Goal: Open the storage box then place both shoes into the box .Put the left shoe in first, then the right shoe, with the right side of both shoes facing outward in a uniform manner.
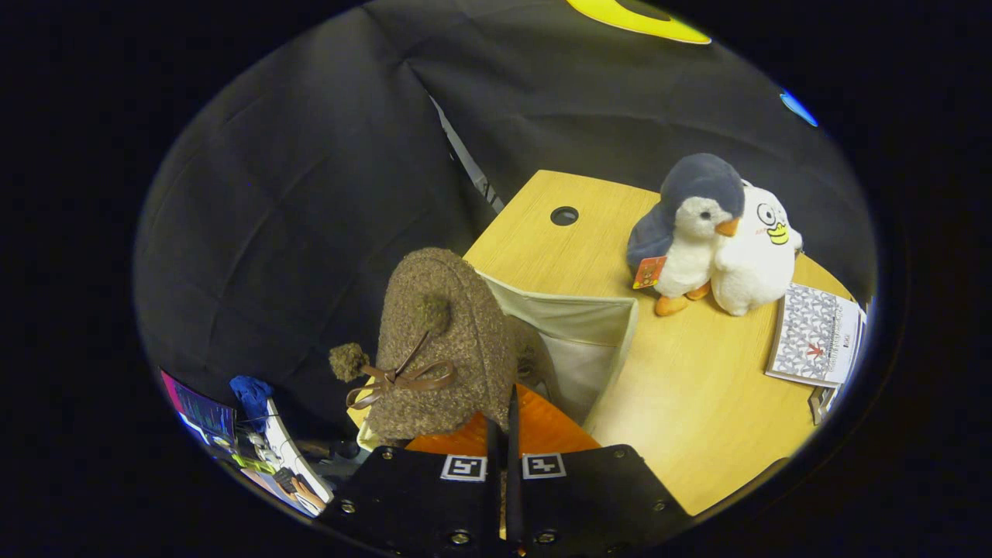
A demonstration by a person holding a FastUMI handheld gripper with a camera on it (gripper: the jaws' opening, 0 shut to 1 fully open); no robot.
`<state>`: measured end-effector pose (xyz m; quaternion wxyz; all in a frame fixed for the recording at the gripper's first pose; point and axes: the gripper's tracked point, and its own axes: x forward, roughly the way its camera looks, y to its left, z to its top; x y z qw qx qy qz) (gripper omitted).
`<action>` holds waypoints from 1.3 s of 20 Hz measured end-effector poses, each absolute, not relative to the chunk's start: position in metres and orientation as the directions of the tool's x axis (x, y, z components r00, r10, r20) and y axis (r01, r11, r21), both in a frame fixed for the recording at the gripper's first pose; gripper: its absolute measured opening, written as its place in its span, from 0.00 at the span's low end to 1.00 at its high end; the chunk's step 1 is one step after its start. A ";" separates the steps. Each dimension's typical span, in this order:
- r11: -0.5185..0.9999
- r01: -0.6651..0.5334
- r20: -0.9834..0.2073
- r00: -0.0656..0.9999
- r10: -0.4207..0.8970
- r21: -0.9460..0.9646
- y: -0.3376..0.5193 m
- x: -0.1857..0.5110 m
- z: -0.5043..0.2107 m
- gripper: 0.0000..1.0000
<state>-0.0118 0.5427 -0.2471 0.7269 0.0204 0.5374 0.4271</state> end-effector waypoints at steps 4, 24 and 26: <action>0.657 -0.600 -0.791 0.066 0.609 0.456 0.550 -0.010 -0.265 0.03; 0.686 -0.607 -0.598 0.393 0.698 0.402 0.474 0.047 -0.153 0.99; 0.722 -0.592 -0.551 0.491 0.675 0.358 0.449 0.066 -0.127 0.99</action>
